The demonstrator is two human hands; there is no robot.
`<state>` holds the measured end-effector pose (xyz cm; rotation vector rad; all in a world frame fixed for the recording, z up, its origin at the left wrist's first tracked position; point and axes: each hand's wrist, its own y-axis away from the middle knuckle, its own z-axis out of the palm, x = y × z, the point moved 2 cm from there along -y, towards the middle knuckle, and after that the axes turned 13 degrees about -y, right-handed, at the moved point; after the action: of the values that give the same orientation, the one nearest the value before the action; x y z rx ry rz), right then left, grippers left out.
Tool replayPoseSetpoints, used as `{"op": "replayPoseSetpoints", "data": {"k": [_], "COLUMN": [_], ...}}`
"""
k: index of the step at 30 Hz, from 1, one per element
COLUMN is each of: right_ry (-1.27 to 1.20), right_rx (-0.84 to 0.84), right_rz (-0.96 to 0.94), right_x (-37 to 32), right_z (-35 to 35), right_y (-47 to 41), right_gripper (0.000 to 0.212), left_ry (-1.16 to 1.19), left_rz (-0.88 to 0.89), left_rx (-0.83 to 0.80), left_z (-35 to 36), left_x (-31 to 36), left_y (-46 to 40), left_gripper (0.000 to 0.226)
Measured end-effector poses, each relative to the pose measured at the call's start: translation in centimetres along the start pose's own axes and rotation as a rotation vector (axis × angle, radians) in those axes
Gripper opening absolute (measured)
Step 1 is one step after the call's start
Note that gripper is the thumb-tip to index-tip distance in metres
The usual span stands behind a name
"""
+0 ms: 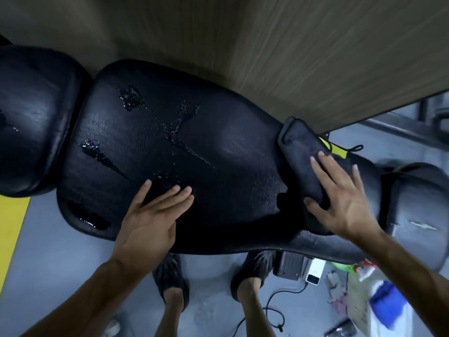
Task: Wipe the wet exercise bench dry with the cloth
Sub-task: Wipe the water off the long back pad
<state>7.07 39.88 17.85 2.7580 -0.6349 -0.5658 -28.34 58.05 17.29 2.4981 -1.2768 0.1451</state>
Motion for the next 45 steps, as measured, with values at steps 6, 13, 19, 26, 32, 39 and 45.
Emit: {"op": "replayPoseSetpoints", "data": {"k": [6, 13, 19, 26, 32, 39, 45], "right_ry": [0.053, -0.209, -0.536, -0.815, -0.870, -0.655, -0.262], "right_rx": [0.019, 0.166, 0.405, 0.484, 0.382, 0.140, 0.113], "right_rz": [0.007, 0.027, 0.384, 0.360, -0.044, 0.261, 0.269], "right_x": [-1.9, -6.4, -1.5, -3.8, -7.5, -2.6, -4.5], "right_z": [0.7, 1.0, -0.8, -1.3, -7.3, -4.1, -0.5], "right_y": [-4.4, -7.1, -3.2, -4.3, -5.0, -13.3, -13.0], "right_gripper": [0.085, 0.074, 0.061, 0.023, 0.036, 0.069, 0.070], "left_ry": [-0.005, -0.004, 0.007, -0.003, -0.003, -0.008, -0.012], "left_rz": [0.008, 0.014, -0.009, -0.018, -0.024, -0.077, -0.061], "left_rx": [0.077, 0.056, -0.017, -0.053, -0.023, -0.001, 0.004], "left_z": [0.3, 0.0, -0.3, -0.3, 0.0, 0.2, 0.6], "left_x": [0.2, 0.2, 0.5, 0.6, 0.6, 1.1, 1.0], "left_y": [0.0, -0.2, -0.2, -0.1, 0.0, 0.0, 0.1], "left_gripper": [0.056, 0.054, 0.057, 0.061, 0.058, 0.058, 0.057]}}
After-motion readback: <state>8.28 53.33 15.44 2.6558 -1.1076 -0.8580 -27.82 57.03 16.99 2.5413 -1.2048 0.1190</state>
